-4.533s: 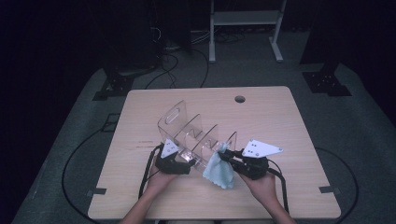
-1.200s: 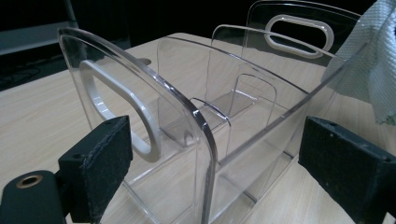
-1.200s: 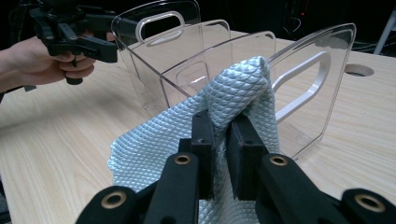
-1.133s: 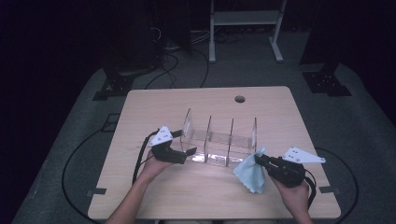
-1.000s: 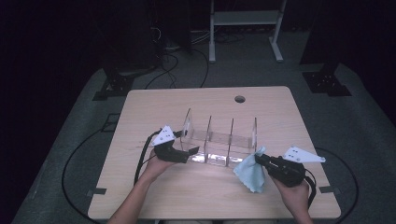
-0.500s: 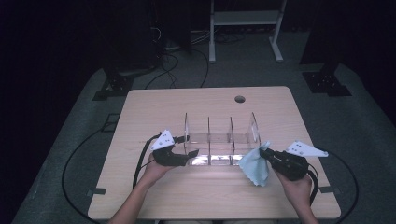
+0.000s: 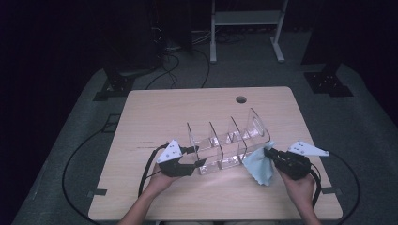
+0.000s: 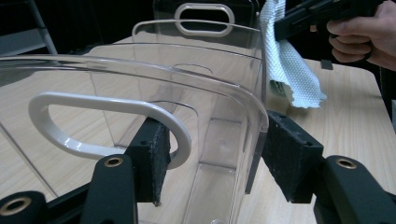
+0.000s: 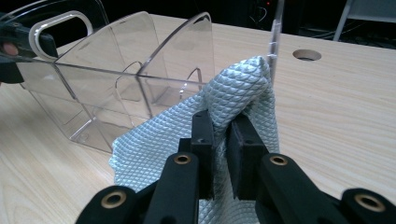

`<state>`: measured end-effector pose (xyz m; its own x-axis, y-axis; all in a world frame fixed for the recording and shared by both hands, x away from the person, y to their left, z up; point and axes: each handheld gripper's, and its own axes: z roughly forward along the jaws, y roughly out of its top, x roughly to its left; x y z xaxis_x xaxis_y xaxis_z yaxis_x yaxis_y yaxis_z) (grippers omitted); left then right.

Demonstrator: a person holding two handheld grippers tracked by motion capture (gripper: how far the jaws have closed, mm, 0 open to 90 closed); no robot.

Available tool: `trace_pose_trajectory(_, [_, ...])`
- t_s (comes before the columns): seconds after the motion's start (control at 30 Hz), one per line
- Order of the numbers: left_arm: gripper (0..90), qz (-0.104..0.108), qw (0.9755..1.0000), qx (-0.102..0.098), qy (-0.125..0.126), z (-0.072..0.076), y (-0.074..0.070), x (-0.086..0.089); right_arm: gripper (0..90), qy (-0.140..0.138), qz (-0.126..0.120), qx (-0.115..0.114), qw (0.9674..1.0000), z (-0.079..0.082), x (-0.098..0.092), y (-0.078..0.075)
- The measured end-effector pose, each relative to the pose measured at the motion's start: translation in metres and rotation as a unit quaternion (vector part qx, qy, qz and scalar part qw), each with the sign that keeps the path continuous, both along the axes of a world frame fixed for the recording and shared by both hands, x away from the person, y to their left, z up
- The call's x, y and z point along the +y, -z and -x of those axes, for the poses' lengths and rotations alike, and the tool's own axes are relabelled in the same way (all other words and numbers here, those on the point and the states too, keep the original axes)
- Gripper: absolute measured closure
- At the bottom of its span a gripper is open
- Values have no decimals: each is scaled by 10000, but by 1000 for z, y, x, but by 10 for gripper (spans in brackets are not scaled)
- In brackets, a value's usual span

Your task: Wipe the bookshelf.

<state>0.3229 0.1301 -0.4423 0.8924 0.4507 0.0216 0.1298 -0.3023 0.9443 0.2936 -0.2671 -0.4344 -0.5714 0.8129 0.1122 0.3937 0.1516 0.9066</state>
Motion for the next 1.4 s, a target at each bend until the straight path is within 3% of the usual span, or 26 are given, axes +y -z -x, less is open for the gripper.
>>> trace_pose_trajectory(0.33, [408,-77,9999,5,-118,2,1,-8,814,0,-53,-48,10000,-4,-2,-4])
trace_pose_trajectory(0.63, [461,-102,9999,-30,119,17,0,-8,813,-44,-36,-213,9998,-10,3,-17])
trace_pose_trajectory(1.1, [475,-8,9997,11,247,19,1,-6,813,321,-51,-61,9995,-22,-10,2])
trace_pose_trajectory(1.2, [476,2,9997,22,241,19,2,-5,813,150,-126,-50,9998,-21,-1,3])
trace_pose_trajectory(1.3, [477,-5,9997,37,236,19,1,-5,812,-81,97,-70,9999,-16,14,3])
trace_pose_trajectory(1.4, [477,-15,9997,39,228,19,1,-4,813,-64,103,-57,9999,-20,11,3])
